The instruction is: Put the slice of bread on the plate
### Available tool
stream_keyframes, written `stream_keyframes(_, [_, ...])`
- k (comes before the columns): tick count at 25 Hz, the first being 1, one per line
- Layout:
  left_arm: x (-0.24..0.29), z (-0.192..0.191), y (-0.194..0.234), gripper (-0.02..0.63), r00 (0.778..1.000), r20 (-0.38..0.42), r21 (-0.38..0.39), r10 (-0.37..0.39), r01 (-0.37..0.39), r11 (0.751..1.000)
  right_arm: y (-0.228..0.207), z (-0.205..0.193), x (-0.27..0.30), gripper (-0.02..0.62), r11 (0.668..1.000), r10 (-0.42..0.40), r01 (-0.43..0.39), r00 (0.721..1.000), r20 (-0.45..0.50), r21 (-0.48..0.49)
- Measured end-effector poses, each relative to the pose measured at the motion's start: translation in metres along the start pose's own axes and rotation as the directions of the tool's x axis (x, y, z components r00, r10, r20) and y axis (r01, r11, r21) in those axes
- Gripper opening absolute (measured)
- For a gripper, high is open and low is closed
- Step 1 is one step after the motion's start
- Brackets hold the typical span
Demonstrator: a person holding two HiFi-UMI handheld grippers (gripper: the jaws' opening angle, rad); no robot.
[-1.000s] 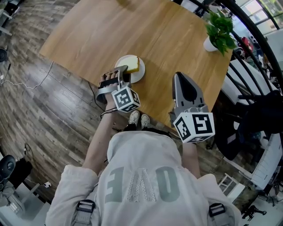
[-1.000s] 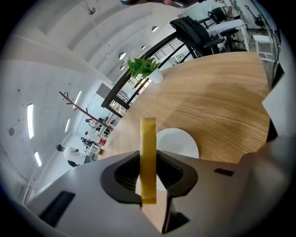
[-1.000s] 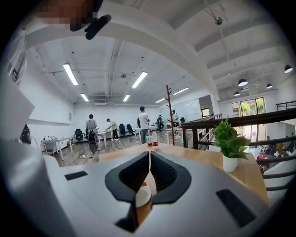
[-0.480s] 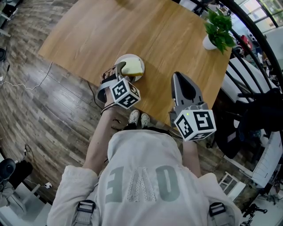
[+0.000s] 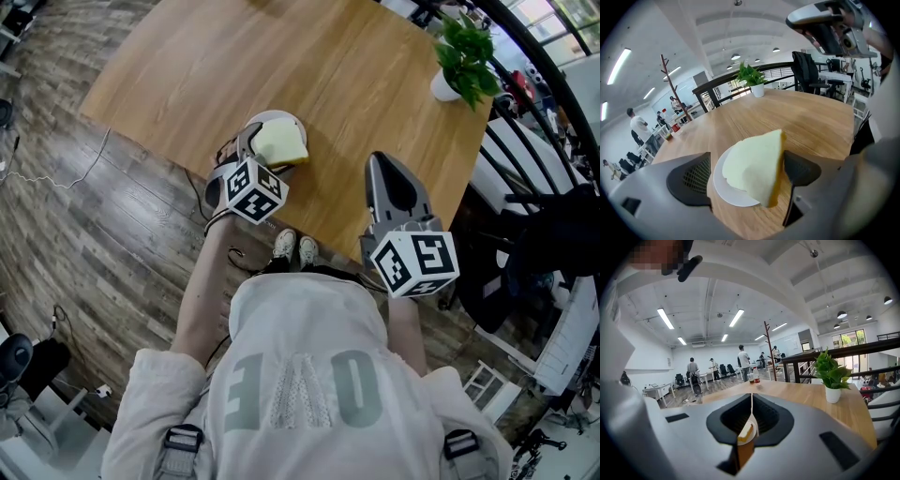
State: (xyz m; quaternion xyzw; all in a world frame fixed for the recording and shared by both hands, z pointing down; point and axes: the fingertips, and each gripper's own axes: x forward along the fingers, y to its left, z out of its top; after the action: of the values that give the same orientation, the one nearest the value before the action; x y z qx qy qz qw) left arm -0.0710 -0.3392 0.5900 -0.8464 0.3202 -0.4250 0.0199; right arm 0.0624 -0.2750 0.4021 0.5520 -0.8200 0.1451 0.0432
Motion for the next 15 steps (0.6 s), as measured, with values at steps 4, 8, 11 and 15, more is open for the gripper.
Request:
stream_keyframes(4, [-0.002,0.007,0.0,0.497,0.996,0.083,-0.157,-0.032,0.045,0.987,-0.002,-0.001,0.0,0.021,1.0,0.002,-0.002,1.0,-0.003,0.01])
stream_keyframes(8, [-0.009,0.011,0.015,0.497,0.992,0.123,-0.231,0.018,0.011,0.973,-0.003,0.0,0.002,0.021,1.0,-0.001,0.001,1.0,-0.002,0.011])
stream_keyframes(11, [-0.018,0.019,0.029,0.497,0.983,0.175,-0.31,0.055,0.002,0.951,-0.004,-0.001,0.003,0.021,1.0,0.001,-0.001,1.0,-0.003,0.02])
stream_keyframes(15, [-0.037,0.035,0.049,0.497,0.967,0.224,-0.359,0.125,-0.038,0.933,-0.003,0.0,0.004,0.021,1.0,0.007,-0.007,1.0,-0.001,0.02])
